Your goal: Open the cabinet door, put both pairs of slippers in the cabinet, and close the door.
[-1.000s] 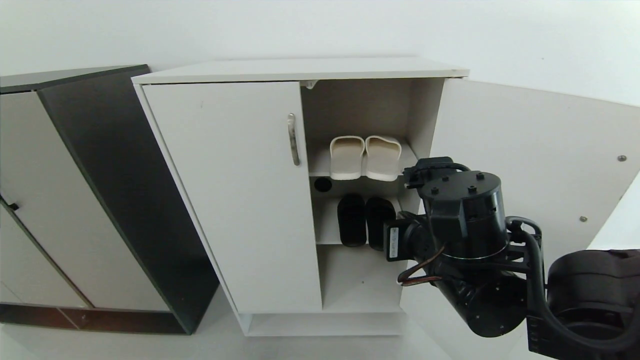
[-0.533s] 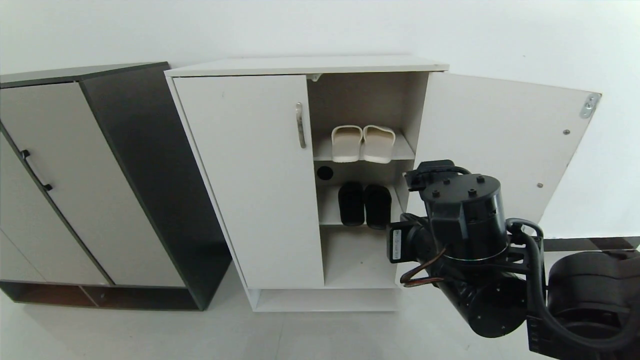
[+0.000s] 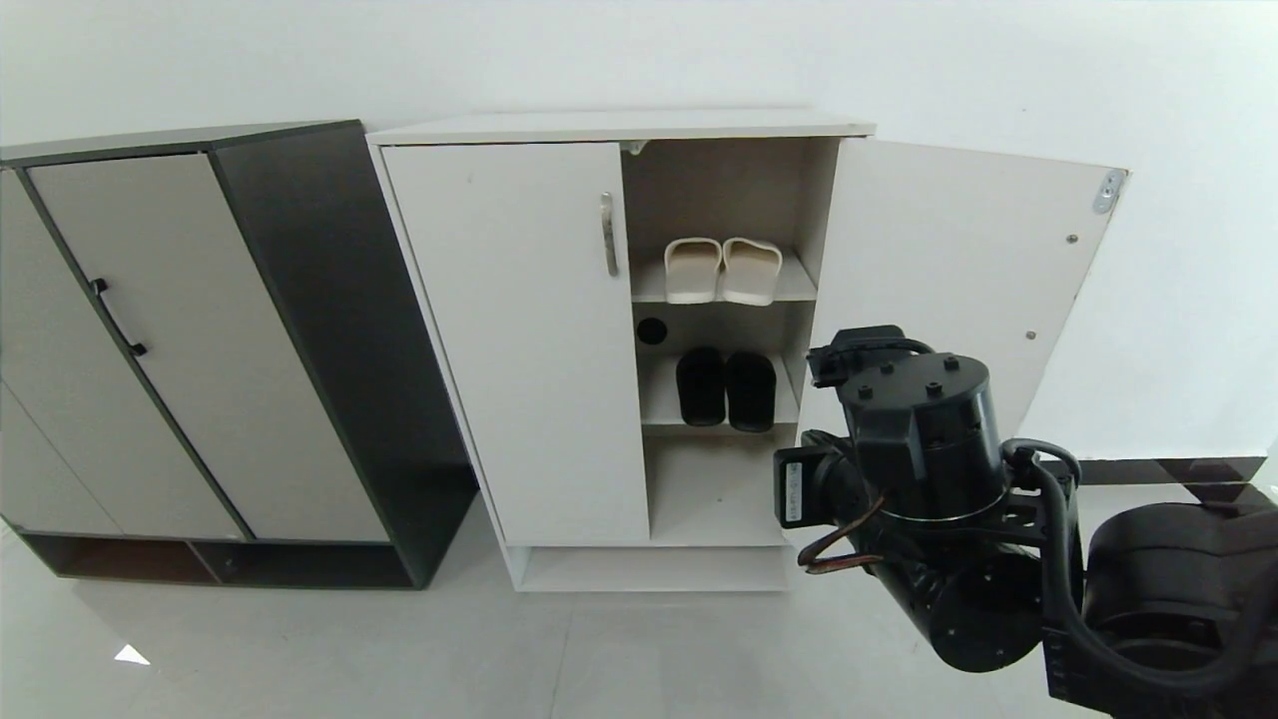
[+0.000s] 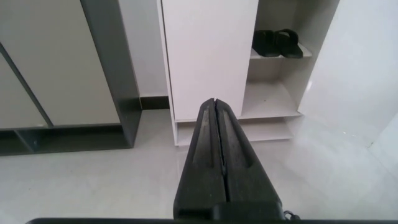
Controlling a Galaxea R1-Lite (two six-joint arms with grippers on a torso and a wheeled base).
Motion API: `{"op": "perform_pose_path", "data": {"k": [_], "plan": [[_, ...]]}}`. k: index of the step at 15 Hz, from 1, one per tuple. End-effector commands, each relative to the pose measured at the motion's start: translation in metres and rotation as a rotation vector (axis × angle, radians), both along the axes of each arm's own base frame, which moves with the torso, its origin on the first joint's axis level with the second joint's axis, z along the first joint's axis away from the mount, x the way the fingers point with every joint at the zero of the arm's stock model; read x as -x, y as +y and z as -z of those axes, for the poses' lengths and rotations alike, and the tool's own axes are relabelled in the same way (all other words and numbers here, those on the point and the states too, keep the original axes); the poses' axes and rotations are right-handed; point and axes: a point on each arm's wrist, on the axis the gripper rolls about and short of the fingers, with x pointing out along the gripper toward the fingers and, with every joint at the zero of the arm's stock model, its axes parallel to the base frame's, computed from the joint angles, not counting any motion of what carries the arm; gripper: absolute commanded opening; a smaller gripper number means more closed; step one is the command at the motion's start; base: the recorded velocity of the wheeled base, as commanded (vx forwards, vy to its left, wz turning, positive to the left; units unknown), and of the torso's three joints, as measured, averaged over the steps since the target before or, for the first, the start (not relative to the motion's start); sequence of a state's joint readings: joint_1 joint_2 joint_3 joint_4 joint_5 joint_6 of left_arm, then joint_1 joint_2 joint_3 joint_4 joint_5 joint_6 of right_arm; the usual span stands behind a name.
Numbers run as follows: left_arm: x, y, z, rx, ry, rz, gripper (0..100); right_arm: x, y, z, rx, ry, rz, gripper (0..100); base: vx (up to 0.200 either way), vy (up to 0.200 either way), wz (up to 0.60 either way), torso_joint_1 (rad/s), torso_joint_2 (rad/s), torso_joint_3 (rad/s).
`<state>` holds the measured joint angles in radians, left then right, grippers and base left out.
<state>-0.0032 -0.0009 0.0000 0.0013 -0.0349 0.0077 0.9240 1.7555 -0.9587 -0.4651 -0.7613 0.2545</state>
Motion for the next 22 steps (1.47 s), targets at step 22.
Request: {"op": "perform_pose_path", "data": {"k": [22], "plan": [[-0.0001,0.0000,0.0000,0.000,0.001,0.000,0,0.0008,0.0003,0.0061,0.023,0.011,-0.005,0,0.000,0.000,0.00,0.035,-0.21,-0.179]]}}
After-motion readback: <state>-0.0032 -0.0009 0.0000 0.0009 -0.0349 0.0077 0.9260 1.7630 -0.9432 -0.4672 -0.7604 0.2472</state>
